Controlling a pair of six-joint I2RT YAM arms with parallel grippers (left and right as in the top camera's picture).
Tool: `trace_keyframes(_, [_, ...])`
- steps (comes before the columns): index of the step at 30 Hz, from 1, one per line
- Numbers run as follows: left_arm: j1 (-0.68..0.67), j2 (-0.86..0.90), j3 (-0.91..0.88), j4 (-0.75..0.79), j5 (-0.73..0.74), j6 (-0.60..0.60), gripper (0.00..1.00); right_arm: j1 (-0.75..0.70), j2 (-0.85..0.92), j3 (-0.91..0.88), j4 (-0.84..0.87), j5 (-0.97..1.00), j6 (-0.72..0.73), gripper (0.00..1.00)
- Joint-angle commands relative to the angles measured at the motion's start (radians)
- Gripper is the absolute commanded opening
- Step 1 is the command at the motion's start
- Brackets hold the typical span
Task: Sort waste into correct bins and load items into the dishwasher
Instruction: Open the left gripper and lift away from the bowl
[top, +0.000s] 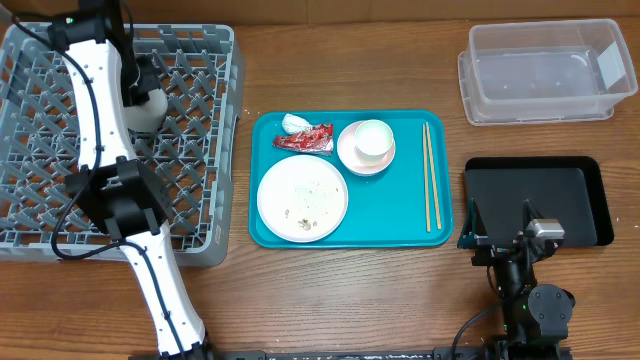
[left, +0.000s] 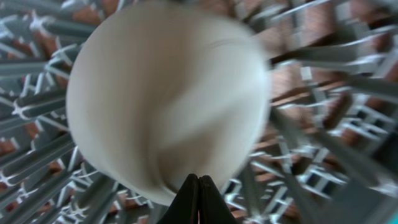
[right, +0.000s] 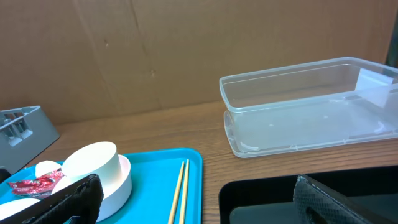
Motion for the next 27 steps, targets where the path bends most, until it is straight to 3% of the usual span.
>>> trace_keyframes(1, [0.023, -0.004, -0.011, 0.011, -0.063, -0.025, 0.04, 0.004, -0.010, -0.010, 0.005, 0.010, -0.007, 1.00])
trace_keyframes(14, [0.168, -0.004, -0.006, 0.006, -0.050, -0.097, 0.04, 0.004, -0.010, -0.010, 0.005, 0.010, -0.007, 1.00])
trace_keyframes(23, [0.218, -0.018, 0.202, -0.067, 0.307, -0.084, 0.04, 0.004, -0.010, -0.010, 0.005, 0.010, -0.007, 1.00])
trace_keyframes(27, [0.201, -0.039, 0.357, -0.081, 0.578, -0.054, 0.04, 0.004, -0.010, -0.010, 0.005, 0.010, -0.007, 1.00])
